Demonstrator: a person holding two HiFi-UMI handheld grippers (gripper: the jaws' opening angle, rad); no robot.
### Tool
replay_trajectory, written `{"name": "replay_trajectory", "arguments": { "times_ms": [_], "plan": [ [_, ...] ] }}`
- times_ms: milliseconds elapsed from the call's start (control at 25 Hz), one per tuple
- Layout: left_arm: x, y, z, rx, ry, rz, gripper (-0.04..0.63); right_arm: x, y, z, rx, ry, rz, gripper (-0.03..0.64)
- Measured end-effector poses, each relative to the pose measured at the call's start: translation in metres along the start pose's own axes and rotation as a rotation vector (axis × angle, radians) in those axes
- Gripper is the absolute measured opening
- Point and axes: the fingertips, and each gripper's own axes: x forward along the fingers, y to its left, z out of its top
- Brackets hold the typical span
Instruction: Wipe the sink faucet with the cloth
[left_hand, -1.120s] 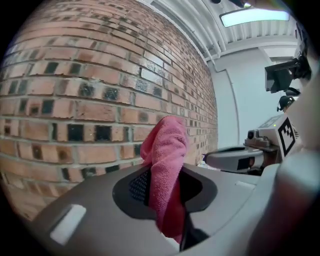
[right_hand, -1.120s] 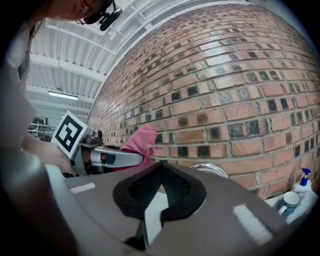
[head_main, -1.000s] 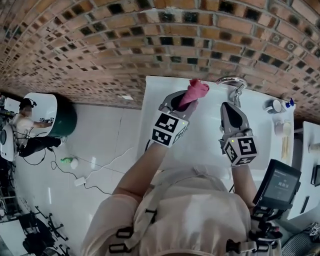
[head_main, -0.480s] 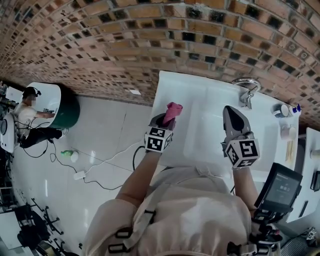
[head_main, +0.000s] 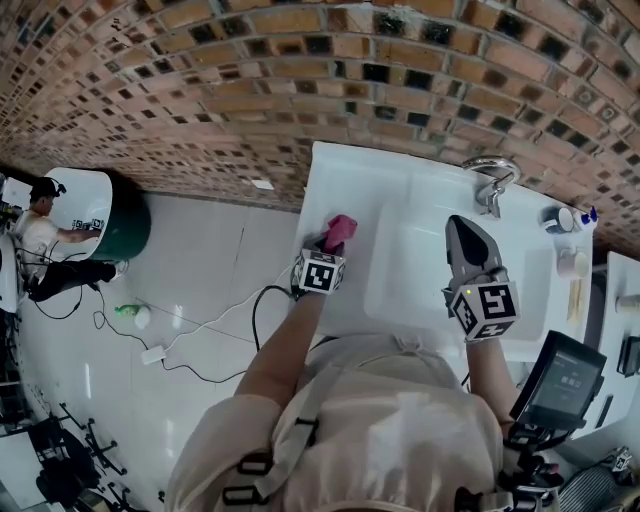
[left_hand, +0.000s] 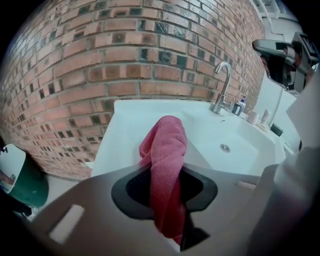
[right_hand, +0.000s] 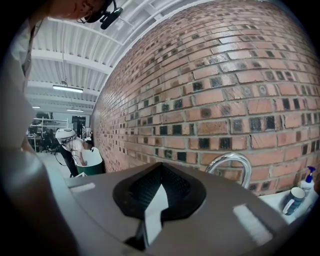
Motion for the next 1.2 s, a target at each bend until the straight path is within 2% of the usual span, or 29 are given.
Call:
{"name": "replay_trajectory", "arguments": {
  "times_ms": [160, 240, 400, 520, 600, 720, 880, 1040, 1080, 1120, 1200],
  "plan": [
    [0.007, -0.001, -0.007, 0.012, 0.023, -0.003, 0.107, -0.001, -0.009, 0.001, -0.009, 0.001, -0.02, -0.017],
    [0.009, -0.005, -0.007, 0.033, 0.031, -0.013, 0.134, -0.001, -0.013, 0.002, -0.009, 0.0, -0.024, -0.017],
    [0.009, -0.011, -0.004, 0.036, 0.031, -0.033, 0.252, 0.0, -0.017, 0.002, -0.005, -0.002, -0.023, -0.017],
    [-0.006, -0.011, 0.012, 0.002, -0.01, -0.036, 0.312, 0.001, -0.02, 0.002, 0.0, -0.008, -0.023, -0.017],
    [-0.02, -0.011, 0.031, -0.018, -0.077, -0.033, 0.331, 0.001, -0.022, 0.003, 0.003, -0.014, -0.025, -0.017],
    [-0.048, -0.012, 0.08, -0.002, -0.237, -0.017, 0.331, 0.002, -0.023, 0.005, 0.008, -0.023, -0.025, -0.017],
    [-0.095, -0.027, 0.166, 0.095, -0.466, -0.013, 0.325, 0.003, -0.02, 0.01, 0.009, -0.036, -0.022, -0.017],
    [-0.139, -0.059, 0.235, 0.203, -0.641, -0.068, 0.311, -0.001, -0.018, 0.016, 0.002, -0.05, -0.027, -0.017],
    [-0.15, -0.068, 0.249, 0.226, -0.682, -0.084, 0.266, -0.002, -0.019, 0.018, -0.001, -0.054, -0.03, -0.017],
    [-0.162, -0.077, 0.261, 0.248, -0.726, -0.096, 0.194, -0.004, -0.019, 0.02, -0.003, -0.059, -0.032, -0.017],
    [-0.184, -0.093, 0.283, 0.289, -0.812, -0.107, 0.116, -0.005, -0.021, 0.024, -0.007, -0.068, -0.037, -0.017]
  ]
}}
